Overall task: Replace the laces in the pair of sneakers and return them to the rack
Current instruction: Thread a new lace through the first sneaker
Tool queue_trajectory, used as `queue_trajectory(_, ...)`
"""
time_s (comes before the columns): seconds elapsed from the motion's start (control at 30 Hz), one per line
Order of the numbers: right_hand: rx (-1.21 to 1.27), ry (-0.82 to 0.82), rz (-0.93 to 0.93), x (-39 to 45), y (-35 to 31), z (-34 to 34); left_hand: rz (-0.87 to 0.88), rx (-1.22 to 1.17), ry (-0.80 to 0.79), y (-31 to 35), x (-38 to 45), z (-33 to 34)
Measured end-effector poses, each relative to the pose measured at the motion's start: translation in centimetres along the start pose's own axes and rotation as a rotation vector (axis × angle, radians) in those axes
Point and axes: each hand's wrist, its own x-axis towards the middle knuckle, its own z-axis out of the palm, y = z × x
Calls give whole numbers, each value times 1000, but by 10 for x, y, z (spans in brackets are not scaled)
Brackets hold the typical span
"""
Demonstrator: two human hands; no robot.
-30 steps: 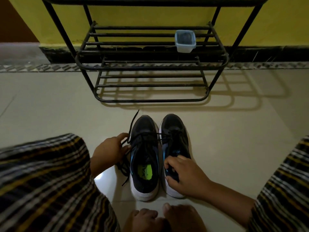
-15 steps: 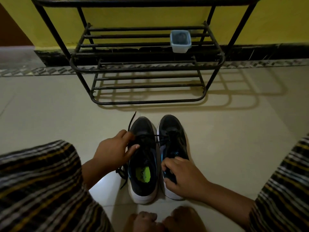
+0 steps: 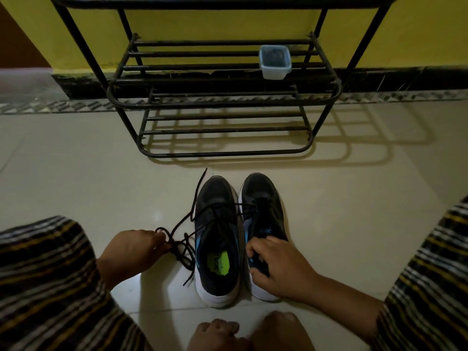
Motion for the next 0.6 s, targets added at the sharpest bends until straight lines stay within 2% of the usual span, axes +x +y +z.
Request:
queue_trajectory(0.07,-2,2,-1,1,0,0,-32,-15,-56,3,1,-4)
queue_trajectory(0.2,-2,3,2,1,0,0,-20,-110,-72,11,7,-4)
queue_trajectory(0.3,-13,0,-4,1,0,0,9,-100,64,17,20,0)
queue_trajectory(0.33,-17,3,-6,1,-1,0,-28,-147,152,22,27,-2)
queue_trajectory(0.4,-25,9,-12,1,-1,0,-132,-310,229,34,39,-12)
queue_trajectory(0.47,-34,4,-15,1,-1,-1,-227,-479,203,44,48,-20)
queue_trajectory(0.6,-35,-8,-46,0,0,-3,-195,-546,131,52,54,-22)
